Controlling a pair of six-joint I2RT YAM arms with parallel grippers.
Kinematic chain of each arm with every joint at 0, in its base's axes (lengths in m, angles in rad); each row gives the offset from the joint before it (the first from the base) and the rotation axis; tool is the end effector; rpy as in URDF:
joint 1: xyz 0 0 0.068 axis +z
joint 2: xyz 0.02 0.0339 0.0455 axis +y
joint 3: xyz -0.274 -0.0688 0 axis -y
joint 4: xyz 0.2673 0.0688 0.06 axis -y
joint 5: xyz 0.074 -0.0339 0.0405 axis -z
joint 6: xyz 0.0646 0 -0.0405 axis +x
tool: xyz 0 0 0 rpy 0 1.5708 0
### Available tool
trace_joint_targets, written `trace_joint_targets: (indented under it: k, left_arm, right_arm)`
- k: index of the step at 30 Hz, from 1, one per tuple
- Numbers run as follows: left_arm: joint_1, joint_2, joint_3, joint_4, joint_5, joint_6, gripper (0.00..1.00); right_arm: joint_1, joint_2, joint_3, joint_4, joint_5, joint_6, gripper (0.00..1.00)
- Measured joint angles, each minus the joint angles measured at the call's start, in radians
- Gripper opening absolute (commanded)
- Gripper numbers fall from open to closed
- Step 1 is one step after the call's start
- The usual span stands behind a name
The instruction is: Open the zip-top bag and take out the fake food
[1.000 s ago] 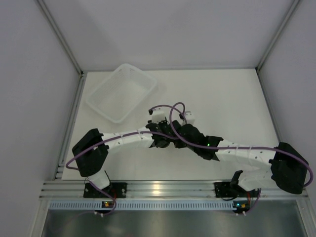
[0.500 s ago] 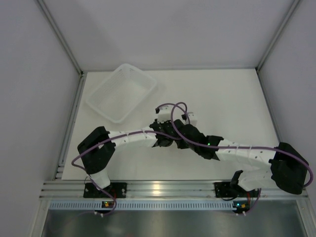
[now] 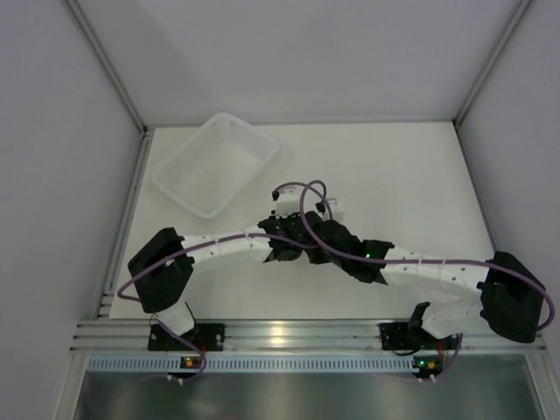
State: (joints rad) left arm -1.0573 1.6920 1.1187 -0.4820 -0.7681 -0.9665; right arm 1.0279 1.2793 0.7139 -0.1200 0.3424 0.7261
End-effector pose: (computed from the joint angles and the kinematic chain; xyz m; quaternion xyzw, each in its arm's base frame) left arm 0.2207 -0.2999 0.1861 -0.0547 0.8999 -0.0083 0.4325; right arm 0.1754 0.2487 0.1980 -0.0617 0.8912 0.2261 0.3883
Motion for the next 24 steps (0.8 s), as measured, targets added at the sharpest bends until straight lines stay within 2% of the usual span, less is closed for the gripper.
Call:
trace_joint_targets:
  k: [4, 10, 18, 24]
  left_arm:
    - [-0.006, -0.055, -0.003, -0.023, -0.006, -0.003, 0.31]
    - [-0.006, -0.076, 0.009, -0.025, 0.014, 0.002, 0.17]
    - [-0.006, -0.08, 0.014, -0.018, 0.088, 0.02, 0.14]
    - [-0.014, -0.095, -0.01, 0.022, 0.098, 0.019, 0.12]
  right_arm:
    - [0.015, -0.008, 0.034, 0.001, 0.003, -0.039, 0.0]
    - [0.017, -0.017, 0.074, -0.04, 0.018, -0.072, 0.0]
    - [0.008, -0.024, 0.094, -0.089, 0.012, -0.082, 0.0]
    - [-0.015, -0.04, 0.105, -0.12, -0.066, -0.153, 0.0]
